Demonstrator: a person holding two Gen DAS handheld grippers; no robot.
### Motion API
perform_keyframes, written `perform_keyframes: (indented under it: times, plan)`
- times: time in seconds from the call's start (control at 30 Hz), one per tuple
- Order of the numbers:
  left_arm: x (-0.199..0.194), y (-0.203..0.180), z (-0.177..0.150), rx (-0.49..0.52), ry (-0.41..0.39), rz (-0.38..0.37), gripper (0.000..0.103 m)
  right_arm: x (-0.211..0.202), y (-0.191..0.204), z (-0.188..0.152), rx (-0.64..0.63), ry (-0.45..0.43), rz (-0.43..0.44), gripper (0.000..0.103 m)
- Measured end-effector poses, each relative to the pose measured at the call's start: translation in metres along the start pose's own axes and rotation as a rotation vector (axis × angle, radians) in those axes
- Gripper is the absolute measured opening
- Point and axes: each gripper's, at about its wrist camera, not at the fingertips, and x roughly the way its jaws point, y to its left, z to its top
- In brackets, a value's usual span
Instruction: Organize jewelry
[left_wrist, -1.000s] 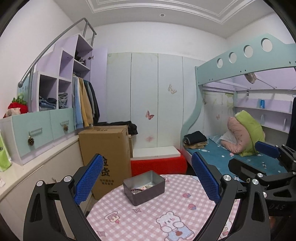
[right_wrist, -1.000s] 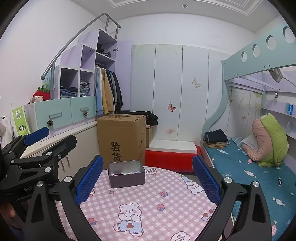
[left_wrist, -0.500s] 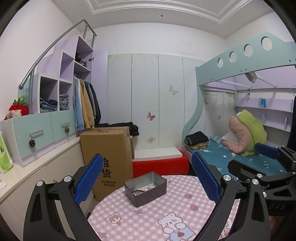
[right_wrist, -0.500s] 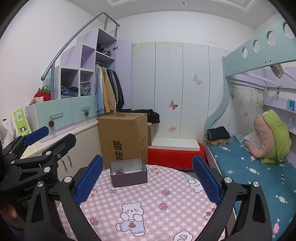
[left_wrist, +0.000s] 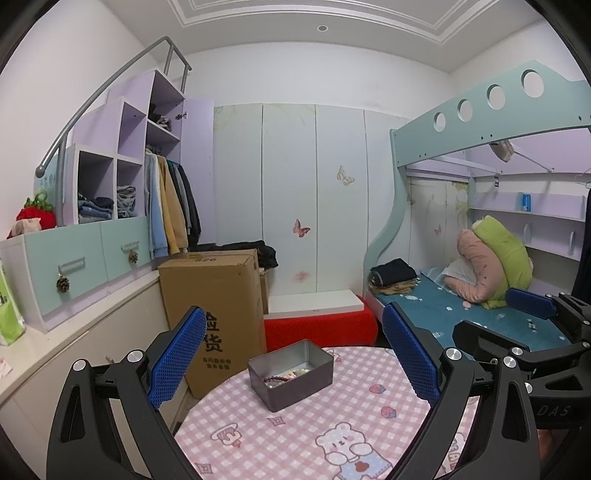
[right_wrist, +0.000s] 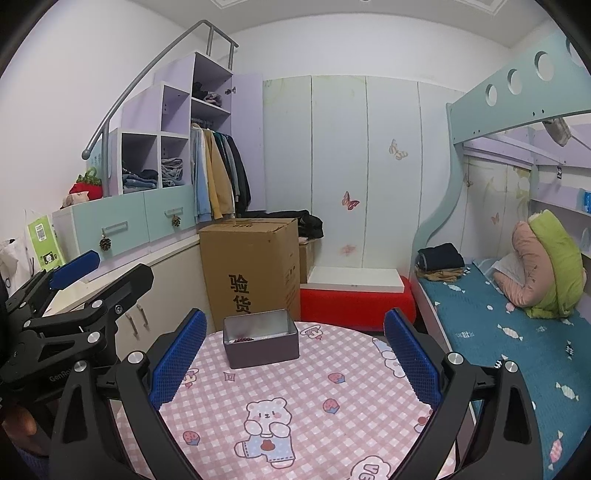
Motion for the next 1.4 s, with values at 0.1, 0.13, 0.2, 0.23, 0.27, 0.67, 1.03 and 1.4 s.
perform_keyframes:
  times: [0.1, 0.13, 0.2, 0.23, 0.27, 0.67, 1.03, 1.4]
  plan:
    - [0.0006, -0.0002, -0.0002, 0.001, 0.002, 0.004, 0.093, 0.0012, 0.0007, 0.0006, 0.0, 0.004, 0.001, 0.094]
    - [0.0006, -0.0003, -0.0002, 0.0, 0.001, 0.004, 0.093, 0.0011, 0.001, 0.0007, -0.002, 0.004, 0.002, 0.094]
    - [0.0006, -0.0001, -0.0003, -0.001, 0.002, 0.003, 0.093, 0.0007, 0.0018, 0.001, -0.005, 0.003, 0.0, 0.094]
    - [0.0005, -0.0003, -0.0004, 0.0, 0.002, 0.003, 0.093, 0.0003, 0.0017, 0.0009, -0.005, 0.003, 0.0, 0.094]
    - [0.0006, 0.0, -0.0004, 0.0, 0.001, 0.003, 0.093, 0.0003, 0.0017, 0.0008, -0.004, 0.003, 0.001, 0.094]
    - [0.0025, -0.0022, -0.0013, 0.005, 0.009, 0.01, 0.093, 0.0033, 0.0029, 0.0008, -0.004, 0.017, 0.003, 0.094]
    - [0.0027, -0.0018, -0.0018, 0.003, 0.012, 0.009, 0.093, 0.0046, 0.003, -0.0006, -0.002, 0.021, 0.005, 0.094]
    - [0.0026, -0.0018, -0.0014, 0.004, 0.01, 0.009, 0.093, 0.0046, 0.0034, 0.0, -0.002, 0.02, 0.004, 0.094]
